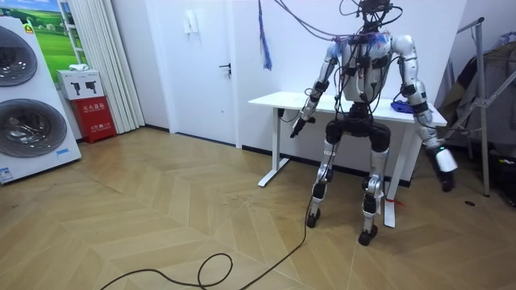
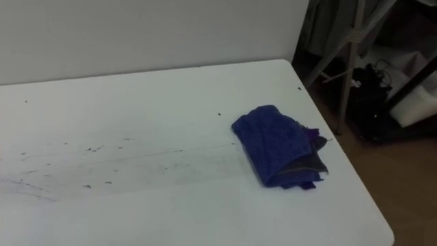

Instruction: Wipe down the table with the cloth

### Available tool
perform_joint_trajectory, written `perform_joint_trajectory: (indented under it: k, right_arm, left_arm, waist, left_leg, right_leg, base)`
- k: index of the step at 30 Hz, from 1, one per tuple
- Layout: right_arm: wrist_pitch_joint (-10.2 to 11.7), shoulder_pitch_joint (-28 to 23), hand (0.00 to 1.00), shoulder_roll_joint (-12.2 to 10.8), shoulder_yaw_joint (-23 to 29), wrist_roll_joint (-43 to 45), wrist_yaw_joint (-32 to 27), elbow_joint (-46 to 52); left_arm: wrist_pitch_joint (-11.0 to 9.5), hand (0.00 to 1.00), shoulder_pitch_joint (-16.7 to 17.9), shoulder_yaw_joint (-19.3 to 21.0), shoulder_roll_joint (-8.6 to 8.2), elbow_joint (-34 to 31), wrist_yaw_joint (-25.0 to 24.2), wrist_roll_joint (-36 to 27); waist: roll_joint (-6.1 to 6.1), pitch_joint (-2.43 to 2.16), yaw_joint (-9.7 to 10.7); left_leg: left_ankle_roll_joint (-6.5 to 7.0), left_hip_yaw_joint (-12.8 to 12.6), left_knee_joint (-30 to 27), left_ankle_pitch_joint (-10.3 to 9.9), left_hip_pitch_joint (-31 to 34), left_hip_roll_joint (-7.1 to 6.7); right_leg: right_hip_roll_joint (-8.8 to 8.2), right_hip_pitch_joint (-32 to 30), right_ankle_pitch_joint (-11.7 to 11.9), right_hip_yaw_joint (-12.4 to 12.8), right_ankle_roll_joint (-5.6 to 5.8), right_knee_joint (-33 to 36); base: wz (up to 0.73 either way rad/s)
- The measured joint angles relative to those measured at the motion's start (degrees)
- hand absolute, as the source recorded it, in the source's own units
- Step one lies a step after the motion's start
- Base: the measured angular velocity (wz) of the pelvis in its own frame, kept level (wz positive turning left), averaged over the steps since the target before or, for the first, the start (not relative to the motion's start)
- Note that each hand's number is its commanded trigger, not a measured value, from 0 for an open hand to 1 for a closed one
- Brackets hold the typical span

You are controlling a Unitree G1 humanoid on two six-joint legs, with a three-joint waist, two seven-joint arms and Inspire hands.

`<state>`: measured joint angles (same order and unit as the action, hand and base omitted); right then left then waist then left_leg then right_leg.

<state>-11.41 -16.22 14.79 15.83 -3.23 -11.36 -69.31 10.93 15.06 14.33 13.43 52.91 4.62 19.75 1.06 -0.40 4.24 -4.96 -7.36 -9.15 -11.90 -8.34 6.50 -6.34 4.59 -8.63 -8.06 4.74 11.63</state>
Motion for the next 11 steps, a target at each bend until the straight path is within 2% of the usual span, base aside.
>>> perform_joint_trajectory:
  k: [3,5,7,9,11]
  right_arm:
    - [-0.87,2.06,0.00,-1.44,-6.26,6.65,2.58,0.19]
    - [-1.22,4.04,0.00,-1.45,-9.16,10.73,2.92,0.63]
    - [-1.19,5.90,0.00,-1.42,-10.64,13.86,2.82,1.57]
    - [-0.78,8.32,0.00,-1.56,-12.99,16.38,2.81,3.87]
    - [-0.03,9.99,0.00,-2.11,-14.05,16.40,2.82,4.45]
  left_arm:
    - [-0.03,0.00,-0.39,-2.54,-1.74,1.33,0.44,0.46]
    - [-0.04,0.00,-0.68,-4.90,-1.76,1.52,1.14,0.45]
    - [-0.03,0.00,-0.90,-5.84,-2.24,1.51,1.49,0.45]
    - [-0.03,0.00,-1.00,-6.61,-3.37,1.79,1.71,1.26]
    - [0.01,0.00,-0.79,-6.92,-4.12,2.69,2.43,1.58]
  waist:
    - [-0.80,0.03,-1.23]
    - [-1.61,0.01,-2.03]
    - [-2.15,0.11,-3.14]
    - [-3.22,0.38,-4.36]
    - [-3.23,0.41,-4.66]
  left_leg:
    - [0.07,0.00,-0.47,-0.31,-0.48,-0.02]
    - [0.07,0.01,-0.40,-0.31,-0.47,-0.01]
    - [0.07,0.01,-0.38,-0.31,-0.67,-0.01]
    - [0.06,0.04,0.12,-0.32,-0.99,-0.01]
    - [0.06,0.65,0.25,-0.31,-0.86,-0.01]
  right_leg:
    - [0.04,0.52,0.05,0.08,0.07,-0.05]
    - [0.10,0.52,0.06,0.04,0.06,-0.04]
    - [0.10,0.69,0.06,0.02,0.06,-0.05]
    - [0.08,1.13,0.05,-0.15,0.07,-0.24]
    - [0.07,1.70,0.05,-0.87,0.07,-0.98]
  base:
    - [-0.01]
    - [0.00]
    - [0.00]
    - [0.02]
    - [0.11]
